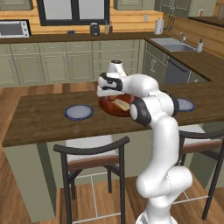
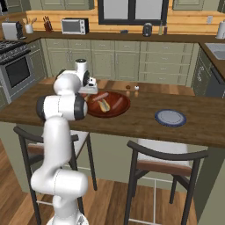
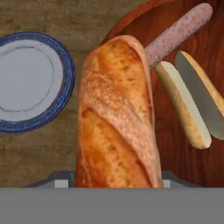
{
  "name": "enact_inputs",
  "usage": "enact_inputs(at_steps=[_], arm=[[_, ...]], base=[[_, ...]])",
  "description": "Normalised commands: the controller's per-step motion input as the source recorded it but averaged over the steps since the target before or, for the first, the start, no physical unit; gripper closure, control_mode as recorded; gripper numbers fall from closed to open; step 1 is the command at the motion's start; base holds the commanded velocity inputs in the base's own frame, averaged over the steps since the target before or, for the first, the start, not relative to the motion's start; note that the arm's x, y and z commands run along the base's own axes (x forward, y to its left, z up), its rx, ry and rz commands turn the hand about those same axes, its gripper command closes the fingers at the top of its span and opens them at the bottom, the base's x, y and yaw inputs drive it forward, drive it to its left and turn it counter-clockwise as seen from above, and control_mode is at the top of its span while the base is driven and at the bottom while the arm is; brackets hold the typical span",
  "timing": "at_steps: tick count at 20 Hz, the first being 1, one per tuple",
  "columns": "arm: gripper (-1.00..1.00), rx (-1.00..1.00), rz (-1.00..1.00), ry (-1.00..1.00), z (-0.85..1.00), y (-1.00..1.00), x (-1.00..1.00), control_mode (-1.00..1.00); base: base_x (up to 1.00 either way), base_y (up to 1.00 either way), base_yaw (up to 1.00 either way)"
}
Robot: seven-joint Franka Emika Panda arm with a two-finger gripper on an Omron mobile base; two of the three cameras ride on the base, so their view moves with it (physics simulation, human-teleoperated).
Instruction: Place one bun and one sausage from the bowl on each plate.
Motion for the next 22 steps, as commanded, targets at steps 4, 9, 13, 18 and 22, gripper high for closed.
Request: enact_inputs(at_steps=[4, 9, 13, 18, 22], arm=[[1.00, 0.06, 0.11, -0.19, 0.14, 0.74, -0.94, -1.00], [1.00, 0.04, 0.08, -0.16, 0.27, 0.43, -0.48, -1.00], [1.00, 0.00, 0.10, 0.00, 0.04, 0.81, 0.23, -1.00], [1.00, -0.07, 0.14, 0.18, 0.22, 0.84, 0.42, -1.00], [1.00, -0.15, 0.08, 0.27, -0.18, 0.61, 0.37, -1.00]], base=[[0.00, 0.00, 0.00], [0.00, 0.00, 0.00], [0.00, 0.00, 0.00], [0.00, 0.00, 0.00], [0.00, 0.00, 0.00]])
